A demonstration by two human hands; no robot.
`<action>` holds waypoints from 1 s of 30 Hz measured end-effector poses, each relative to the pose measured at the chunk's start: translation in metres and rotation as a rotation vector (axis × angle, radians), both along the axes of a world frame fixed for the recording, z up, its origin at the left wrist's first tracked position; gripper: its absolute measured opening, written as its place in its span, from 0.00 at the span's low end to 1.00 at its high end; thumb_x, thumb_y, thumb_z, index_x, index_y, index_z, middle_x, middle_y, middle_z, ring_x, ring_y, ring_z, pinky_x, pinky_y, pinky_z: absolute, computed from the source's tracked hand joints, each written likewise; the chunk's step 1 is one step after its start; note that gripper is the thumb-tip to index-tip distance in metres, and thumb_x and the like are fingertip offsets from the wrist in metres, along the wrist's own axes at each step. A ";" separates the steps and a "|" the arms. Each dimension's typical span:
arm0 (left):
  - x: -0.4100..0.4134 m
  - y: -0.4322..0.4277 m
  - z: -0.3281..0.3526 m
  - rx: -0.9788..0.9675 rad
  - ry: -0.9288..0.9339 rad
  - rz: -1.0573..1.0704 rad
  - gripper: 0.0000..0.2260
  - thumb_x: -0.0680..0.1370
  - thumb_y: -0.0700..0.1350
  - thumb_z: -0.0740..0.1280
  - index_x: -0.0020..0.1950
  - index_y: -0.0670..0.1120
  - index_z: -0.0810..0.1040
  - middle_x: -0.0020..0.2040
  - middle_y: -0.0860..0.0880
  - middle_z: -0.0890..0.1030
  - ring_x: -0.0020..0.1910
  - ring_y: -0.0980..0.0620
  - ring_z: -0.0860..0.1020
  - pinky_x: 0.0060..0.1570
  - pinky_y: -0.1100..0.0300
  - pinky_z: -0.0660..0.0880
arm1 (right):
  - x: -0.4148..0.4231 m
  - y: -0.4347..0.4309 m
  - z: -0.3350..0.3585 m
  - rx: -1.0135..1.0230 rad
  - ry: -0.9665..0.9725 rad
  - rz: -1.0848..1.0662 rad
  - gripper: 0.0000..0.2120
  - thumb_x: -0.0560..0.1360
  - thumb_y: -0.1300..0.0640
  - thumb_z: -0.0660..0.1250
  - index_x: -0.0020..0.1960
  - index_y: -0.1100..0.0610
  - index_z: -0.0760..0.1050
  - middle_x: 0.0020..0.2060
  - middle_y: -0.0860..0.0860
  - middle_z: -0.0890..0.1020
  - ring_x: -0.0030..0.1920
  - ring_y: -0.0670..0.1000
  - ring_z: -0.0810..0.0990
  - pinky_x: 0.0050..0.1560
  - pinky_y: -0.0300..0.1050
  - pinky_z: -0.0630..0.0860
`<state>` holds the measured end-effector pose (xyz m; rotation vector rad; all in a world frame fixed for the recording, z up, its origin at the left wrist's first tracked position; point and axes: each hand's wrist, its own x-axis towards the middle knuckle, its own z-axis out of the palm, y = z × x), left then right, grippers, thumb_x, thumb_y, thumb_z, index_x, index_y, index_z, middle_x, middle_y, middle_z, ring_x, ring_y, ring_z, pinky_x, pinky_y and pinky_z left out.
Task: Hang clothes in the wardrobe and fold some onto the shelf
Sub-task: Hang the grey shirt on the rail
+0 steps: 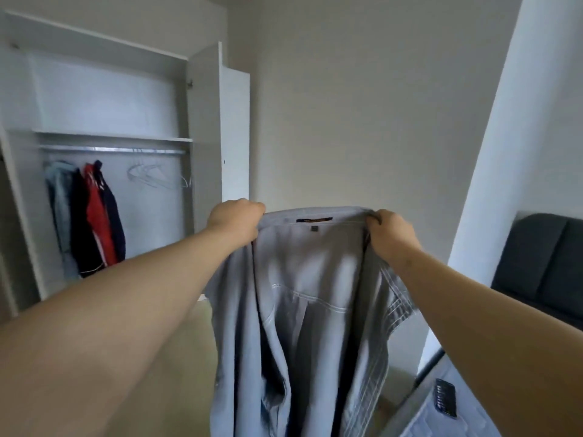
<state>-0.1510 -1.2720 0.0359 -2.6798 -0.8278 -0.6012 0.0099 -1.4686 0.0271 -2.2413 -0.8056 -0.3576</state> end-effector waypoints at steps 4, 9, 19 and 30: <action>-0.019 0.050 -0.001 -0.169 -0.098 0.136 0.13 0.75 0.37 0.59 0.58 0.43 0.75 0.58 0.40 0.77 0.55 0.40 0.76 0.44 0.57 0.71 | -0.012 0.054 0.001 0.009 -0.019 0.063 0.12 0.80 0.56 0.54 0.52 0.61 0.74 0.55 0.64 0.78 0.56 0.63 0.75 0.49 0.47 0.69; -0.050 0.141 0.007 -0.425 -0.227 0.236 0.14 0.75 0.33 0.56 0.57 0.37 0.75 0.58 0.38 0.76 0.56 0.39 0.75 0.51 0.54 0.73 | -0.020 0.139 0.001 0.037 -0.005 0.120 0.12 0.80 0.57 0.55 0.52 0.62 0.75 0.54 0.64 0.78 0.55 0.63 0.75 0.48 0.46 0.68; -0.093 0.315 0.002 -0.639 -0.534 0.231 0.11 0.79 0.35 0.56 0.53 0.35 0.76 0.53 0.37 0.78 0.50 0.41 0.76 0.43 0.57 0.67 | -0.045 0.341 -0.007 0.060 0.047 0.205 0.16 0.81 0.53 0.54 0.55 0.63 0.74 0.54 0.65 0.78 0.54 0.63 0.76 0.49 0.48 0.70; -0.092 0.461 -0.058 -0.917 -0.846 0.318 0.16 0.79 0.47 0.58 0.56 0.35 0.76 0.47 0.39 0.76 0.46 0.42 0.75 0.43 0.59 0.68 | -0.038 0.510 -0.050 0.044 0.223 0.314 0.17 0.79 0.52 0.57 0.33 0.57 0.67 0.32 0.53 0.72 0.39 0.57 0.71 0.42 0.43 0.66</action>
